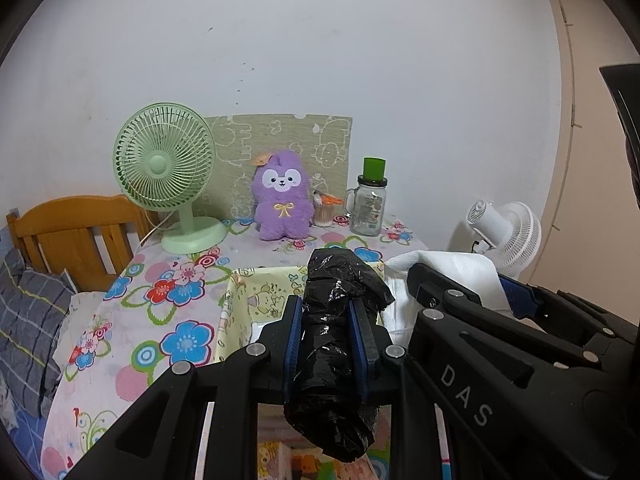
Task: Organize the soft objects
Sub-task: 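Lift the black bundle and white cloth toward the basket with both grippers, then lower the black bundle and white cloth into the basket and open both grippers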
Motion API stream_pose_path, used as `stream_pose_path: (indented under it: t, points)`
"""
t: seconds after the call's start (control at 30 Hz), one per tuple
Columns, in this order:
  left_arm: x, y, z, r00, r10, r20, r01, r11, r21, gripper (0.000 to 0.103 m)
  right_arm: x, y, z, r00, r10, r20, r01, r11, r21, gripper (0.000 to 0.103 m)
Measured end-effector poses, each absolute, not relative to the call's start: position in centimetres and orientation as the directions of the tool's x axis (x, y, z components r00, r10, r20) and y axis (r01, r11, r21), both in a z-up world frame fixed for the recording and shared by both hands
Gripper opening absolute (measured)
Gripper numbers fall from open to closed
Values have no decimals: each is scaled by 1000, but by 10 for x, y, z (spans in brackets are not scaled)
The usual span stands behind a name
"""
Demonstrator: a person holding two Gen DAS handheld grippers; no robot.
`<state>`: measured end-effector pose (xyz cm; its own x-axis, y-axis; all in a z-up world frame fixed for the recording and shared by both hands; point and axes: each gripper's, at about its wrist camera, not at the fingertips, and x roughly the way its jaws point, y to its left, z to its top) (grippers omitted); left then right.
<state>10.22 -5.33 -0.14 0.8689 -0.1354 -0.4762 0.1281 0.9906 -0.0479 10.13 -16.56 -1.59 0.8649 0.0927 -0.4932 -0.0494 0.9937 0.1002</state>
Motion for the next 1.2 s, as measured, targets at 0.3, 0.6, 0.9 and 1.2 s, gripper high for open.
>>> stream_pose_path:
  t: [0.3,0.6,0.9,1.2]
  points:
    - [123,-48,-1,867,-123,-483,114,992,-47,22,124,-160,-16,858,104,-503,-60,993,103,47]
    - [146,-44,-4,862,-115,-493,107,993,-46,22,150,-156,-18,851,111,-512,-66,992,106,47]
    - [166,-42,-10,855,-104,-508,97,994,-41,22,173,-154,-25,840,127,-527,-75,990,118,47]
    - [186,-41,-26,835,-104,-540,99,994,-40,22,194,-153,-41,818,128,-561,-65,989,130,47]
